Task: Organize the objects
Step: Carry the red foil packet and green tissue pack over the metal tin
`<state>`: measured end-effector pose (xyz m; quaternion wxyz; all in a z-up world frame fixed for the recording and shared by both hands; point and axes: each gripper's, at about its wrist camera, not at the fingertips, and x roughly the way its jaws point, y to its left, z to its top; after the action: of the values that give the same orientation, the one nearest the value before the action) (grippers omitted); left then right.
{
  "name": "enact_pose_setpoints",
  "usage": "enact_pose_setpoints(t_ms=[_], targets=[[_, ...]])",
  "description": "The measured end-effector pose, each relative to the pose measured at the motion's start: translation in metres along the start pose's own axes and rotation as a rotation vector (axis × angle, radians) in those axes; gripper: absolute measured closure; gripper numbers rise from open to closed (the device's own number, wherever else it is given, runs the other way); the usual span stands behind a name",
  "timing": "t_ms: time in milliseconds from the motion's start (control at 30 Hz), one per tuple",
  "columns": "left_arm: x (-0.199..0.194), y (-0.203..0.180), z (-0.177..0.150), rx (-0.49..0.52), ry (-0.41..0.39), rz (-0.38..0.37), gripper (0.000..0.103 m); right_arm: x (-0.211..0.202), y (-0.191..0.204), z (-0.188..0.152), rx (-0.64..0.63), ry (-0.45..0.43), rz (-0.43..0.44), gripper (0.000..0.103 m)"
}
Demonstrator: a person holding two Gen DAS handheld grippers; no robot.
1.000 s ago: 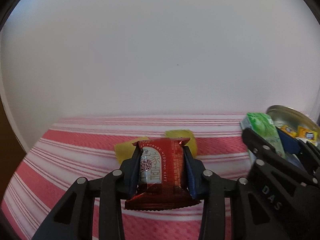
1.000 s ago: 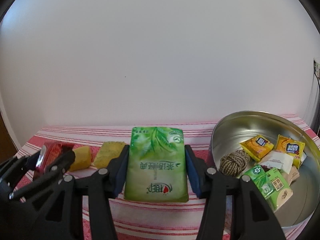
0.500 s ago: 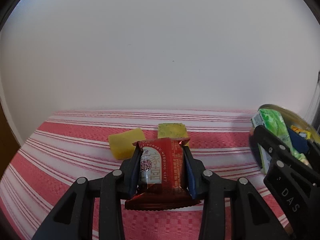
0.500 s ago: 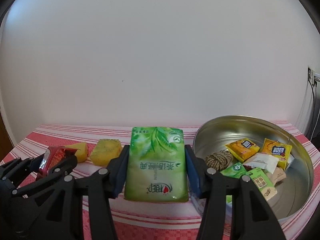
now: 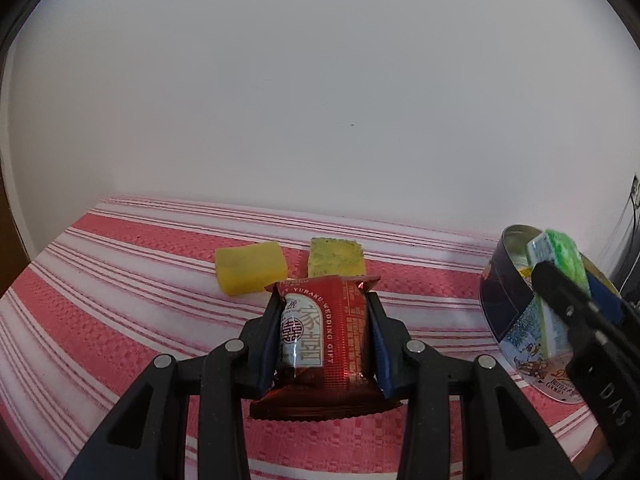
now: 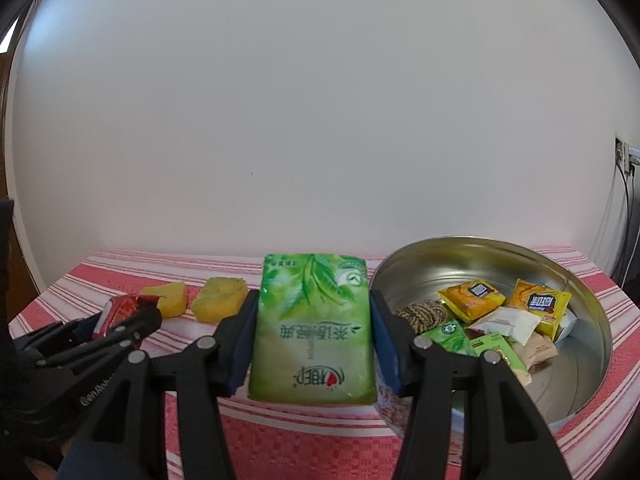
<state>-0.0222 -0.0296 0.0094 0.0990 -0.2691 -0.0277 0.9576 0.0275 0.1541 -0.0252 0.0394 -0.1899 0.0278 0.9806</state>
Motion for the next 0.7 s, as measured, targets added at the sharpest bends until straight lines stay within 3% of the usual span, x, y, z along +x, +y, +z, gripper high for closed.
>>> enact_pose_setpoints(t_ms=[333, 700], targets=[[-0.01, -0.036, -0.002, 0.053, -0.023, 0.045, 0.061, -0.011, -0.022, -0.001, 0.021, -0.017, 0.004, 0.05], [-0.016, -0.068, -0.002, 0.075, -0.036, 0.042, 0.061, -0.025, -0.048, 0.0, 0.008, -0.055, -0.029, 0.05]])
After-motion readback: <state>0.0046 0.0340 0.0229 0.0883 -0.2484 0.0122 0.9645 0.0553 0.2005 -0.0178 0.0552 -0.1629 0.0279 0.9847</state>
